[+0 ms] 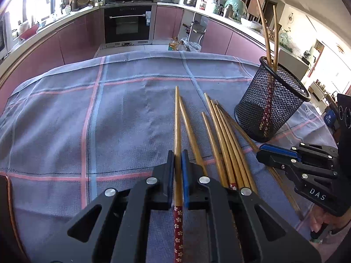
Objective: Organize utensils
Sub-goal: 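Raise the right tool's chopstick into the mesh cup while the left tool inserts its own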
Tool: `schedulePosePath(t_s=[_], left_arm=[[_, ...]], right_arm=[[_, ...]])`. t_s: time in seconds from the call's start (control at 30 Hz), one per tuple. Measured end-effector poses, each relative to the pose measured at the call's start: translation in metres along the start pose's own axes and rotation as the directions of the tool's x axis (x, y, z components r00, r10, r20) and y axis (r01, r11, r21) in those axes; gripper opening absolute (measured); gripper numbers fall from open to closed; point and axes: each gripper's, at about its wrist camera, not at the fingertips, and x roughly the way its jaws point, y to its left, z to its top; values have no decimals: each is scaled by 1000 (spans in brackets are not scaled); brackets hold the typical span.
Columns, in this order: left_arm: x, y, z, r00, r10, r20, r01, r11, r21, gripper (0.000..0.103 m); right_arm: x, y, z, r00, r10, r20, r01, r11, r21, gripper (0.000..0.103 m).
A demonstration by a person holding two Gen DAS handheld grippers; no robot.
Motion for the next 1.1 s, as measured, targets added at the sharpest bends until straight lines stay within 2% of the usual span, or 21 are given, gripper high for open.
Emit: schedulePosePath(t_s=[0.2, 0.47, 0.67, 0.73, 0.77, 0.8, 0.93, 1.1], left_arm=[[-11, -6, -16, 999, -38, -22, 39, 997, 59, 8], [-1, -5, -21, 998, -18, -59, 25, 994, 108, 8], [8, -5, -13, 997, -38, -70, 47, 990, 135, 19], [11, -5, -9, 997, -32, -71, 41, 991, 129, 17], [11, -6, -8, 998, -19, -66, 27, 991, 128, 10], [11, -6, -7, 998, -16, -65, 24, 992, 125, 8], [2, -6, -6, 999, -21, -41, 25, 994, 104, 8], [-27, -7, 2, 997, -78, 14, 76, 992, 100, 8]], right_arm=[[0, 7, 0, 999, 30, -33, -32, 997, -75, 6], [9, 9, 4, 997, 2, -80, -11, 994, -104, 7], [12, 7, 3, 997, 9, -79, -17, 994, -105, 7], [8, 6, 2, 998, 13, -69, -20, 994, -105, 6], [6, 6, 2, 998, 15, -60, -22, 994, -104, 6], [3, 7, 2, 998, 20, -51, -26, 994, -103, 6], [-14, 7, 3, 999, 40, -2, -40, 993, -111, 6], [-43, 6, 8, 994, 69, 80, -59, 991, -116, 6]])
